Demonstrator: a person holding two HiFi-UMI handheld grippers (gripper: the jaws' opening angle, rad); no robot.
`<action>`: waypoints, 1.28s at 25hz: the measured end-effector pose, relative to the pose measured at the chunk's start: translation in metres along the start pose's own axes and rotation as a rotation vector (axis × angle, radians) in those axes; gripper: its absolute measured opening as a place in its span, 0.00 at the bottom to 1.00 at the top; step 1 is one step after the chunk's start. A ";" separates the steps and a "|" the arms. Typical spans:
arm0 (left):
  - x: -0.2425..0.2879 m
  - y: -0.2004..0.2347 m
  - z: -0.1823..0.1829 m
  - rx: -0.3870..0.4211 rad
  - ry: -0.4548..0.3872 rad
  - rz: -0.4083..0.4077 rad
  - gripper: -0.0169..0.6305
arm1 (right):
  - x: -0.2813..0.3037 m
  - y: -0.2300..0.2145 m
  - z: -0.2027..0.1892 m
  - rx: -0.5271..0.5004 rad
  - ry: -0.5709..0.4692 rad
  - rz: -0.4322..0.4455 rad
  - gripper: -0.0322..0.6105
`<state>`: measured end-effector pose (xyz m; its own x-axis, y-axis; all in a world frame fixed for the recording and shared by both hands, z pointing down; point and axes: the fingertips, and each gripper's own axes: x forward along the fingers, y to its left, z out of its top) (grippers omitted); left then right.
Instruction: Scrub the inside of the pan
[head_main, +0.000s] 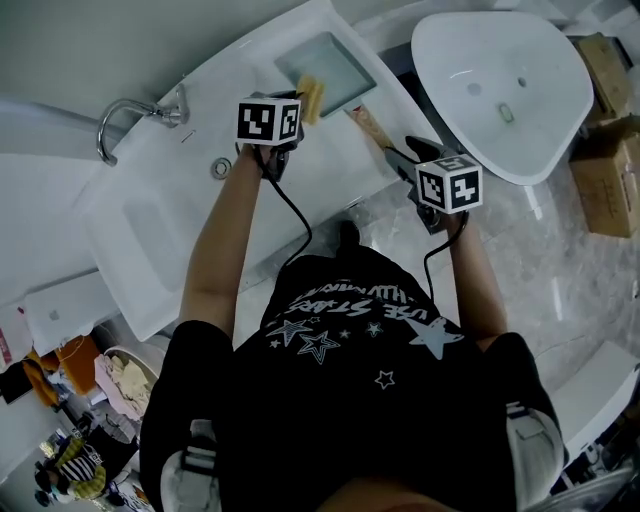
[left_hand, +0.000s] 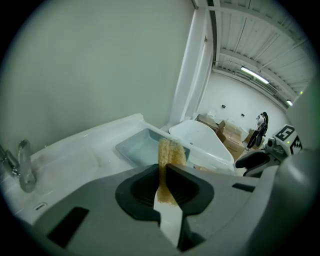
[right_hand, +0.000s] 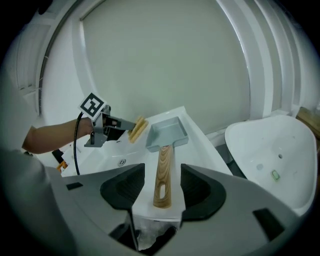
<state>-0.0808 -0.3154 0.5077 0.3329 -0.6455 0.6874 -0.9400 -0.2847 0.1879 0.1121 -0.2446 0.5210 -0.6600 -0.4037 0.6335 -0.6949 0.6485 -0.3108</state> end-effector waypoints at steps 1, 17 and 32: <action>-0.004 -0.001 -0.002 -0.005 -0.009 -0.007 0.10 | -0.004 0.000 0.006 0.002 -0.035 -0.014 0.37; -0.092 -0.021 -0.066 0.013 -0.075 -0.125 0.10 | -0.038 0.072 0.029 -0.079 -0.261 -0.214 0.06; -0.151 -0.014 -0.138 -0.017 -0.069 -0.158 0.10 | -0.047 0.154 -0.006 -0.115 -0.241 -0.243 0.06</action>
<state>-0.1285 -0.1166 0.4981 0.4808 -0.6411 0.5982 -0.8763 -0.3750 0.3025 0.0385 -0.1218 0.4476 -0.5372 -0.6868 0.4897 -0.8124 0.5775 -0.0813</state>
